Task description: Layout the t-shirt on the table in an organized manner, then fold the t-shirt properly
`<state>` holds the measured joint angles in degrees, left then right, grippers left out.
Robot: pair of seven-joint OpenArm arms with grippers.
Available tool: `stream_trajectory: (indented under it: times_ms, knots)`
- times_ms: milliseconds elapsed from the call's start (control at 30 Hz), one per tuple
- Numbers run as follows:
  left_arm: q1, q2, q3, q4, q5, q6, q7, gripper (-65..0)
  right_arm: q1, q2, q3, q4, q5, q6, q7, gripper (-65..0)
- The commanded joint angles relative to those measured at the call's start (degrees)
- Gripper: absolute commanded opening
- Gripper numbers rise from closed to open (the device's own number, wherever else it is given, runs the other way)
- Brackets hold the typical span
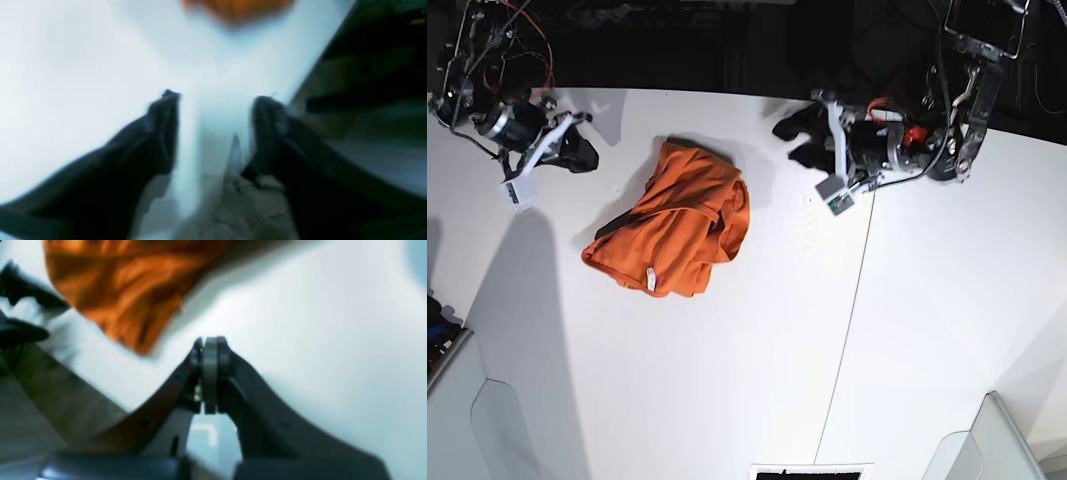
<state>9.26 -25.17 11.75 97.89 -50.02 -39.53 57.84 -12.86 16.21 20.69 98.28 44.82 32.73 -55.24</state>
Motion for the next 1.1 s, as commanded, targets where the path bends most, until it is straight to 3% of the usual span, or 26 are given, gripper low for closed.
stream_trajectory:
  times_ms: [0,233,433,600,667,867,967,1067]
  knots:
    - [2.9,-1.5,-1.3,3.7,-0.8,-0.5,-0.5,-37.1,-1.7,1.3,0.3,1.5,1.9,0.6,0.5,-65.0]
    - [24.5,-4.0,-9.6,17.6,-0.2,-0.5,-2.1,-39.1,-12.4,4.5,0.3,5.6,2.2,0.7,0.5,-65.0]
    - [32.7,-4.0,-9.8,13.1,16.4,-0.5,-14.4,-41.1,-19.4,4.8,-1.5,4.8,0.3,0.7,0.9,-65.0]
    - [31.8,-4.0,-8.9,-0.3,24.9,-0.5,-23.2,-58.7,-22.9,4.8,-10.6,-0.5,-5.9,0.7,2.8,-65.0]
    - [30.0,-4.0,-7.0,-6.8,26.4,-0.5,-24.2,-65.0,-23.0,4.7,-15.8,-4.5,-8.6,0.7,3.0,-65.0]
    - [21.4,-4.0,5.2,-28.1,30.6,-0.5,-24.2,-65.0,-19.7,4.7,-31.5,-19.0,-16.4,0.0,5.9,-65.0]
    - [16.5,-3.1,12.7,-37.6,31.5,5.3,-24.0,-65.0,-16.4,4.2,-36.9,-25.8,-21.5,-0.5,7.0,-65.0]
    - [11.6,-0.8,18.7,-44.8,32.3,7.4,-23.3,-65.0,-13.3,3.0,-38.8,-30.0,-26.8,-0.5,6.8,-65.0]
